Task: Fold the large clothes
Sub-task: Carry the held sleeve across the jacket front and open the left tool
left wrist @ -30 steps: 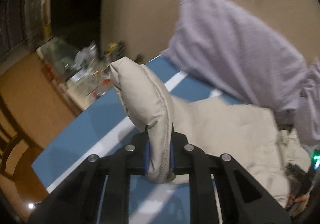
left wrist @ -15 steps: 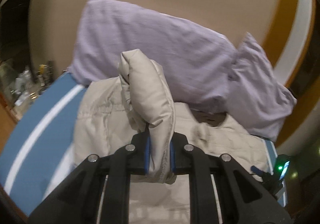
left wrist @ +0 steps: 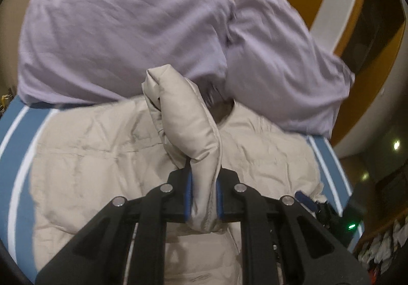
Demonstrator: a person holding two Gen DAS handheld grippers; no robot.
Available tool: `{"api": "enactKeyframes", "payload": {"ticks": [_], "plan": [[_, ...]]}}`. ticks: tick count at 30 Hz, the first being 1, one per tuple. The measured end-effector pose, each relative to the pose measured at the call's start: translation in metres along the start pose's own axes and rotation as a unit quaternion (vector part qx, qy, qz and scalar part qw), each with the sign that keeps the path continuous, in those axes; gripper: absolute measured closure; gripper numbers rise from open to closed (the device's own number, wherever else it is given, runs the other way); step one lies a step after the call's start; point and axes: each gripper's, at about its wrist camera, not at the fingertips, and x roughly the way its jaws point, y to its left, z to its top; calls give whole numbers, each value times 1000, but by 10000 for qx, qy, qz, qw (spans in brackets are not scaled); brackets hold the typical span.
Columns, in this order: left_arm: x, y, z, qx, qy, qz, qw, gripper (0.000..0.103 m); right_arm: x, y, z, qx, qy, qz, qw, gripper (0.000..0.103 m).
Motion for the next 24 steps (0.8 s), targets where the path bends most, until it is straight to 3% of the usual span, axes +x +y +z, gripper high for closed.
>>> {"api": "enactKeyframes", "payload": {"ticks": [7, 12, 13, 17, 24], "plan": [[43, -21, -20, 367, 556, 259, 9974, 82, 4, -16, -5, 444, 14, 279, 9986, 7], [34, -18, -17, 376, 412, 169, 9983, 55, 3, -17, -7, 558, -6, 367, 9978, 7], [33, -19, -15, 384, 352, 199, 9984, 54, 3, -17, -7, 567, -8, 372, 9977, 7], [35, -18, -11, 402, 259, 402, 9980, 53, 3, -18, -7, 611, -24, 389, 9974, 7], [64, -13, -15, 525, 326, 1102, 9920, 53, 4, -20, -9, 679, -24, 422, 9968, 7]]}}
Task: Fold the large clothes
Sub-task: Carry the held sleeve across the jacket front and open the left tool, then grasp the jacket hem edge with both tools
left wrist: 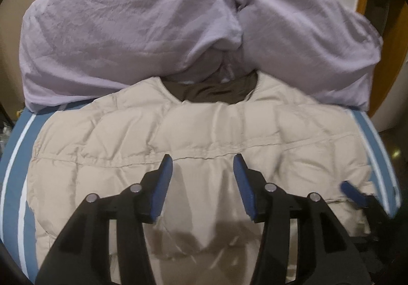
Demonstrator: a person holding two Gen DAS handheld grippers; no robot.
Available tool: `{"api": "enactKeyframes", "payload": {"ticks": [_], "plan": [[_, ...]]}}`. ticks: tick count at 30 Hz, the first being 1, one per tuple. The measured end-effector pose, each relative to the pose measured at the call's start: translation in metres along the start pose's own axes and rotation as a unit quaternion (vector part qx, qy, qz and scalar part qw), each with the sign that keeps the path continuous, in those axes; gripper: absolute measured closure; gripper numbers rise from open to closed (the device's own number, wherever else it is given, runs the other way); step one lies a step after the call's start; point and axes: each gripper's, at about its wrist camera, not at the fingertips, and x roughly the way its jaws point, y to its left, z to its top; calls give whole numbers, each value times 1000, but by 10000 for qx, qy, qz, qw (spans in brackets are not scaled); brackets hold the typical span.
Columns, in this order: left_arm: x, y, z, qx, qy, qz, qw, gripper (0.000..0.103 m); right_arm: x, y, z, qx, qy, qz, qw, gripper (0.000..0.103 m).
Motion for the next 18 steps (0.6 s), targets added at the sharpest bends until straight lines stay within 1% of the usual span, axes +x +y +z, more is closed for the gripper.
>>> {"api": "enactKeyframes", "payload": {"ticks": [3, 7, 9, 12, 18], "plan": [[19, -6, -8, 188, 100, 279, 9994, 52, 1, 0, 0, 0, 26, -2, 10000, 6], [35, -22, -20, 611, 38, 712, 9956, 51, 4, 1, -1, -13, 71, -40, 10000, 6], [40, -25, -21, 669, 70, 782, 9947, 51, 5, 1, -2, -26, 91, -62, 9999, 6], [45, -23, -20, 641, 128, 757, 9950, 51, 6, 1, -3, -46, 112, -87, 9999, 6], [45, -24, -22, 623, 59, 755, 9952, 50, 8, 1, -4, -55, 142, -123, 9998, 6]]}}
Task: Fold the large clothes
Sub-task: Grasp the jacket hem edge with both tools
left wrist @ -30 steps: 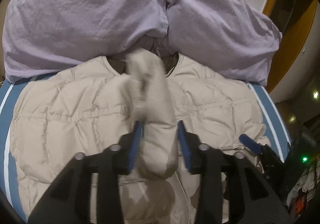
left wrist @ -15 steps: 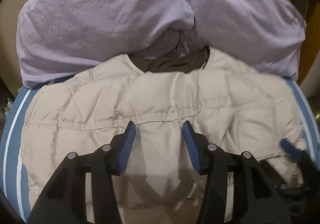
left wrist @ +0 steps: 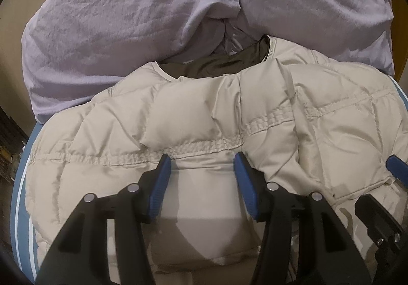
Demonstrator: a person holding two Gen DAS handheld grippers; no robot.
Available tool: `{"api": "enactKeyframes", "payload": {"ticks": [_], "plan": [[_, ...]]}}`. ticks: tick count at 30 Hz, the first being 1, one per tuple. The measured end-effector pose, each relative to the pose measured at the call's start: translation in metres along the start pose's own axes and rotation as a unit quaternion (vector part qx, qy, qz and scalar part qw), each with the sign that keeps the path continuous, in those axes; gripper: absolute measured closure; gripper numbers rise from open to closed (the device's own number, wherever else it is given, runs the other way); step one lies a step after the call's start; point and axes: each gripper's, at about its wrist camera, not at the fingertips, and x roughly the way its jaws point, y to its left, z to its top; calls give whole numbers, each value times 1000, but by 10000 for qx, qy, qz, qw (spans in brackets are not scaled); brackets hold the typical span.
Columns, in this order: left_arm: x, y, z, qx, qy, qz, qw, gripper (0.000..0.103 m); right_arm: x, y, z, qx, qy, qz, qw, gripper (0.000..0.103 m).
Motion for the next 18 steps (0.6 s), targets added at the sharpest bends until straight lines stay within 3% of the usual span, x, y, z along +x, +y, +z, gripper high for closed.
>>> {"api": "enactKeyframes", "payload": {"ticks": [5, 10, 18], "plan": [[-17, 5, -2, -78, -89, 50, 9999, 39, -2, 0, 0, 24, 2, -91, 10000, 6], [-49, 24, -19, -140, -230, 46, 9996, 32, -14, 6, -2, -87, 94, -495, 9987, 6], [-107, 92, -75, -560, -264, 36, 9981, 11, -67, -8, -23, 30, 309, -716, 9969, 1]]}}
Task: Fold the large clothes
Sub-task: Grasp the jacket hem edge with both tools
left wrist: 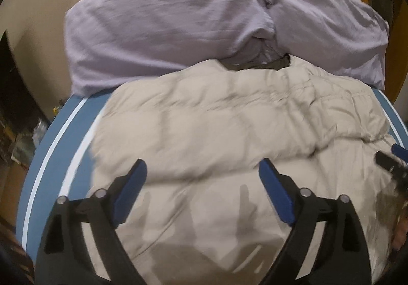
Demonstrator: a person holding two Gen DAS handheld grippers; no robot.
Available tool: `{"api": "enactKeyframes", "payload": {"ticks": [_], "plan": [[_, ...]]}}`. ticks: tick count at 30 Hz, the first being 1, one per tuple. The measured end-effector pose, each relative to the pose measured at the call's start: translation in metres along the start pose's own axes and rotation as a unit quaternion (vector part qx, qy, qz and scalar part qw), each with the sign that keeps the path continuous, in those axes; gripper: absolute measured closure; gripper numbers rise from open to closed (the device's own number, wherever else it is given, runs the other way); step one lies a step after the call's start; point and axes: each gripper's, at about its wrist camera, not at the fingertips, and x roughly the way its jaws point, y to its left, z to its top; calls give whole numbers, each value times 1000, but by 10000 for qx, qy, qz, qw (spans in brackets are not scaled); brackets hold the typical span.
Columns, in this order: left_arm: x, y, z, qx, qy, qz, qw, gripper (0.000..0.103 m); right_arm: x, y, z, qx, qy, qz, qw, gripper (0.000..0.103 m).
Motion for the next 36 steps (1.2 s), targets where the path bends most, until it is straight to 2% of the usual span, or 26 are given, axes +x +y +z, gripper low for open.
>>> {"api": "enactKeyframes", "payload": {"ticks": [4, 9, 14, 18, 22, 24, 27, 32, 36], "plan": [[-32, 45, -39, -142, -45, 86, 9999, 10, -31, -29, -23, -71, 100, -380, 9992, 1], [-52, 96, -88, -357, 140, 64, 9992, 10, -68, -73, -55, 57, 57, -564, 9984, 1], [-56, 128, -122, -624, 315, -48, 9975, 10, -94, -120, -85, 555, 75, -549, 9969, 1], [-51, 144, -138, -982, 452, -391, 9934, 11, -97, -137, -103, 909, 201, -263, 9953, 2], [-51, 147, -147, -1221, 485, -734, 9886, 22, -93, -145, -116, 1148, 333, 20, 9928, 12], [-51, 145, -151, -1264, 496, -845, 9871, 28, -95, -145, -117, 1180, 262, 93, 9926, 16], [-52, 141, -154, -1290, 495, -984, 9855, 36, -97, -141, -120, 1157, 247, 226, 9927, 27], [-56, 135, -160, -1330, 453, -1034, 9847, 41, -96, -134, -125, 1137, 282, 601, 9913, 51], [-58, 133, -163, -1365, 430, -1077, 9838, 46, -96, -128, -126, 992, 264, 592, 9930, 63]]}}
